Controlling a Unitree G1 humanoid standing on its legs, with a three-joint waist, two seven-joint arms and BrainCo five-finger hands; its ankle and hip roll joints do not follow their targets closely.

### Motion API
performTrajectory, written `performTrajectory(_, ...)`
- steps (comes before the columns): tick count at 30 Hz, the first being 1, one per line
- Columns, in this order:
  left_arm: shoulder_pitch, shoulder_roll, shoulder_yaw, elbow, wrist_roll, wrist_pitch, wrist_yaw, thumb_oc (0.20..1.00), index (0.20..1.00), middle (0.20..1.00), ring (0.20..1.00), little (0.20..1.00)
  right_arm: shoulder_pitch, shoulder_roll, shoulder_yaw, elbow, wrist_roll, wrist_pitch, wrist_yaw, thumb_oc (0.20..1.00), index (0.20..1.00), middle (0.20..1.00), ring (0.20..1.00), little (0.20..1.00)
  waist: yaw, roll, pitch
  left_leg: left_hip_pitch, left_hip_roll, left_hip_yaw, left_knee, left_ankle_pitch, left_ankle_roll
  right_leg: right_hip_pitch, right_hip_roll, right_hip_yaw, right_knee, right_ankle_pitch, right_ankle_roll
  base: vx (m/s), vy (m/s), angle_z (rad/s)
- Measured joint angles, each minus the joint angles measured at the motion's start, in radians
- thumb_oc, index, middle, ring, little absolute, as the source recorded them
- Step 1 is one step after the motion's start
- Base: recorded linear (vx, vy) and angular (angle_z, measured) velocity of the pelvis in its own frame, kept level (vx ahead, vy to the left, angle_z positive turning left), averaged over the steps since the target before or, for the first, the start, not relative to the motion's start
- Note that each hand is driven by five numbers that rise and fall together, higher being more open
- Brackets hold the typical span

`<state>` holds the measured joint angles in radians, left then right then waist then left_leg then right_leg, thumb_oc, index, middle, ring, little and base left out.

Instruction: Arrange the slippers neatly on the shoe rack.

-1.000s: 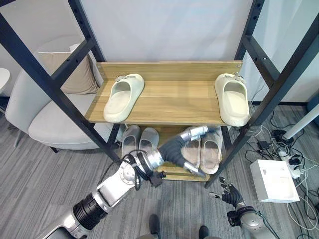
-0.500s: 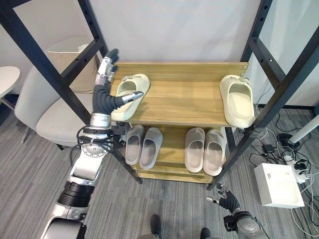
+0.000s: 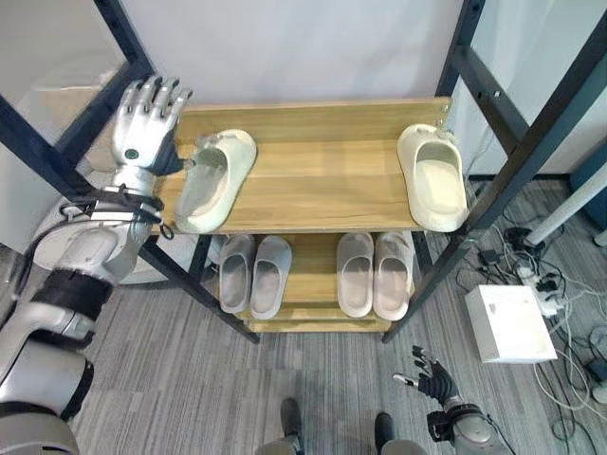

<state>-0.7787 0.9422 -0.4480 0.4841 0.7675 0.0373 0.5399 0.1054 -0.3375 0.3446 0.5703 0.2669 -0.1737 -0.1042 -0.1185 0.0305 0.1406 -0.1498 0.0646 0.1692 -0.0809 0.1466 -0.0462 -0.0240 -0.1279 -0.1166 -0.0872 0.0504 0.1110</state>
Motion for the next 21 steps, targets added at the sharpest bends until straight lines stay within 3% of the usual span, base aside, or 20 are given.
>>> performTrajectory(10, -0.024, -0.011, -0.022, 0.088, 0.038, 0.037, -0.024, 1.0, 1.0, 1.0, 1.0, 1.0, 0.001, 0.002, -0.006, -0.01, 0.011, -0.011, -0.004, 1.0, 1.0, 1.0, 1.0, 1.0, -0.023, -0.009, 0.017, 0.008, 0.008, 0.018, -0.003, -0.01, -0.013, -0.012, 0.004, 0.018, -0.001, -0.006, 0.008, 0.0, 0.005, -0.07)
performTrajectory(12, -0.056, -0.008, -0.057, 0.157, 0.038, 0.041, -0.034, 0.2, 0.2, 0.2, 0.2, 0.2, 0.006, 0.001, -0.007, -0.01, 0.011, -0.016, -0.004, 1.0, 1.0, 1.0, 1.0, 1.0, -0.024, -0.007, 0.019, 0.008, 0.009, 0.03, -0.006, -0.012, -0.016, -0.019, 0.003, 0.033, -0.001, -0.003, 0.011, 0.0, 0.001, -0.17)
performTrajectory(21, -0.097, -0.002, -0.063, 0.183, 0.01, 0.036, -0.059, 0.2, 0.2, 0.2, 0.2, 0.2, 0.007, -0.004, -0.007, -0.045, 0.035, -0.021, -0.003, 1.0, 1.0, 1.0, 1.0, 1.0, -0.024, -0.007, 0.02, -0.007, 0.01, 0.033, 0.0, -0.008, -0.009, -0.03, 0.005, 0.033, 0.005, 0.005, 0.001, 0.0, 0.002, -0.01)
